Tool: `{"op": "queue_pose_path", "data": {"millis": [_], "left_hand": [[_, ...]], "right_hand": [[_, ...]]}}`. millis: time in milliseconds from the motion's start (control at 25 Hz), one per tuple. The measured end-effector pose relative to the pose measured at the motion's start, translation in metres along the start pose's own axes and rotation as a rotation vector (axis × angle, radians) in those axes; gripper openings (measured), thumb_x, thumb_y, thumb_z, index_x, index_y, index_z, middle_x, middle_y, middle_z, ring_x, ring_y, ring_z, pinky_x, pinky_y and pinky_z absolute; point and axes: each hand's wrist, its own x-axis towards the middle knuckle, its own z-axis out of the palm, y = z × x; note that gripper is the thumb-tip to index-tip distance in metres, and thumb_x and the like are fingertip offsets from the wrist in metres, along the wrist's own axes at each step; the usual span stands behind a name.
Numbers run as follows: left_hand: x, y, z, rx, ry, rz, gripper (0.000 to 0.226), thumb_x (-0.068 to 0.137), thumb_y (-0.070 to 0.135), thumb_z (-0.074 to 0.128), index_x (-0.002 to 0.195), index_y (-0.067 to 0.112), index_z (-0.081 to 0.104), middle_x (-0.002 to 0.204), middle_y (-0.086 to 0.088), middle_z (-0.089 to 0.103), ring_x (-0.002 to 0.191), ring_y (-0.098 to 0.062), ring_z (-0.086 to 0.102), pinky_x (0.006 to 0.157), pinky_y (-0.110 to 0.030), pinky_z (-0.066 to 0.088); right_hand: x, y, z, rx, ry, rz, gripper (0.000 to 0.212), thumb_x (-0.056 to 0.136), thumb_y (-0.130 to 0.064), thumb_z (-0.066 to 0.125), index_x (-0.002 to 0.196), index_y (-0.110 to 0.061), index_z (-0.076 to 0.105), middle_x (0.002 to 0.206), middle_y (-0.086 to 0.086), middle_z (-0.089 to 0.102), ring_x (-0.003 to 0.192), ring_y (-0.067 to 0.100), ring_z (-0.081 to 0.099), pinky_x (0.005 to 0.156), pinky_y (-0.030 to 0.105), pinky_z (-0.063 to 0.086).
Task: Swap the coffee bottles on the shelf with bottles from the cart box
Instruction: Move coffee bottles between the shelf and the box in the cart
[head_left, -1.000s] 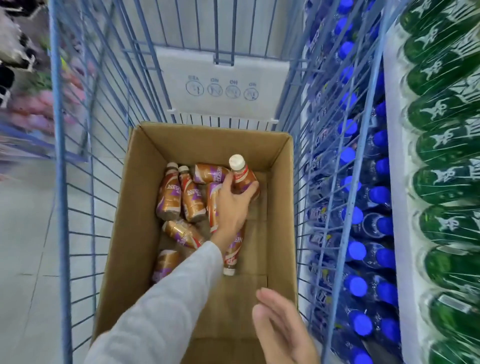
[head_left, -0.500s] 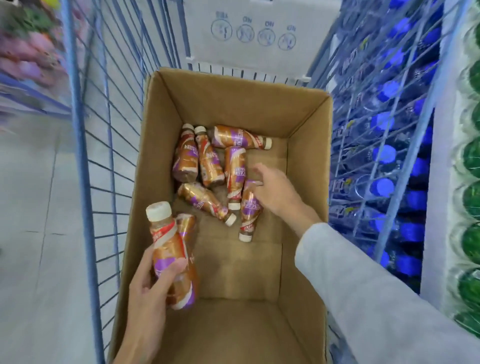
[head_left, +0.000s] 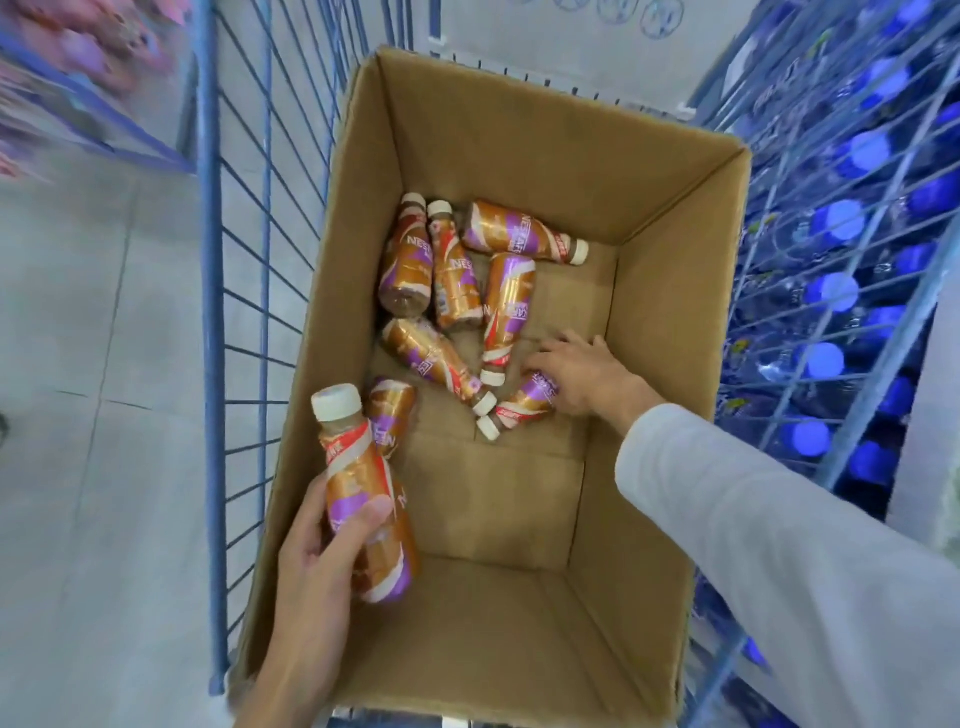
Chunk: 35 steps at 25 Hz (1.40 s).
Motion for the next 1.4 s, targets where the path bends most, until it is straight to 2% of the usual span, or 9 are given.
{"op": "queue_pose_path", "data": {"millis": [200,360,560,800,880,1000,1120,1240,1400], "left_hand": [[-0.004,0.006,0.007,0.065,-0.06,-0.006,0.044,0.068,0.048,0.075,0.111,0.05,0.065,0.106,0.012,0.073,0.102,-0.014,0.069,0.085,-0.037,0.055],[-0.029,0.031,0.01,0.107,-0.078,0.002,0.054,0.067,0.048,0.078,0.118,0.042,0.061,0.103,0.014,0.071,0.105,-0.02,0.067,0.082,-0.036,0.057],[-0.08,0.092,0.016,0.167,-0.196,0.073,0.065,0.062,0.046,0.081,0.123,0.036,0.062,0.111,0.002,0.07,0.102,-0.023,0.068,0.071,-0.034,0.056],[-0.176,0.158,0.055,0.283,-0.537,0.262,0.043,0.075,0.032,0.073,0.118,0.03,0.068,0.092,0.001,0.077,0.07,-0.011,0.073,0.052,-0.025,0.055],[-0.208,0.162,0.074,0.329,-0.664,0.295,0.044,0.076,0.027,0.079,0.12,0.027,0.068,0.088,-0.001,0.075,0.062,-0.014,0.068,0.053,-0.031,0.054],[-0.258,0.148,0.098,0.428,-0.819,0.352,0.06,0.062,0.043,0.078,0.118,0.025,0.07,0.101,-0.003,0.075,0.082,-0.018,0.068,0.075,-0.038,0.051],[-0.323,0.118,0.12,0.533,-0.965,0.394,0.037,0.067,0.031,0.079,0.103,0.026,0.073,0.092,0.001,0.075,0.07,-0.005,0.069,0.064,-0.02,0.052],[-0.402,0.067,0.124,0.658,-1.138,0.396,0.02,0.081,0.018,0.076,0.088,0.033,0.066,0.068,0.014,0.073,0.055,0.0,0.065,0.058,-0.026,0.052],[-0.499,-0.009,0.102,0.777,-1.327,0.414,0.022,0.089,0.021,0.069,0.107,0.033,0.072,0.091,0.002,0.078,0.074,-0.011,0.072,0.066,-0.026,0.055]], "right_hand": [[-0.011,-0.01,0.008,0.167,-0.025,0.117,0.046,0.084,-0.035,0.071,0.127,-0.028,0.059,0.128,0.002,0.056,0.122,0.027,0.049,0.092,0.041,0.046],[-0.088,-0.035,-0.012,0.636,0.07,0.171,0.053,0.066,-0.03,0.088,0.113,-0.022,0.065,0.089,-0.009,0.054,0.088,0.017,0.057,0.072,0.034,0.05],[-0.226,-0.09,-0.043,1.245,0.422,0.228,0.063,0.064,-0.038,0.092,0.119,-0.03,0.063,0.103,-0.007,0.055,0.082,0.014,0.063,0.069,0.031,0.057],[-0.385,-0.152,-0.061,1.778,0.799,0.24,0.051,0.072,-0.023,0.09,0.116,-0.028,0.065,0.098,-0.001,0.075,0.083,0.016,0.072,0.074,0.03,0.061],[-0.428,-0.164,-0.053,1.868,0.979,0.297,0.043,0.072,-0.018,0.09,0.109,-0.022,0.067,0.091,0.001,0.076,0.078,0.013,0.07,0.072,0.024,0.058],[-0.488,-0.178,-0.029,1.964,1.278,0.415,0.037,0.071,-0.013,0.089,0.099,-0.021,0.066,0.084,-0.002,0.075,0.071,0.009,0.067,0.068,0.024,0.055],[-0.552,-0.197,0.016,2.051,1.546,0.498,0.036,0.073,-0.016,0.088,0.1,-0.026,0.067,0.089,-0.003,0.076,0.078,0.011,0.069,0.077,0.035,0.057],[-0.618,-0.228,0.075,2.049,1.751,0.631,0.033,0.076,-0.019,0.086,0.101,-0.025,0.065,0.088,-0.005,0.075,0.077,0.01,0.068,0.067,0.03,0.057],[-0.708,-0.29,0.153,1.998,1.978,0.789,0.032,0.076,-0.025,0.084,0.103,-0.027,0.066,0.088,-0.008,0.075,0.077,0.008,0.069,0.069,0.025,0.055]]}}
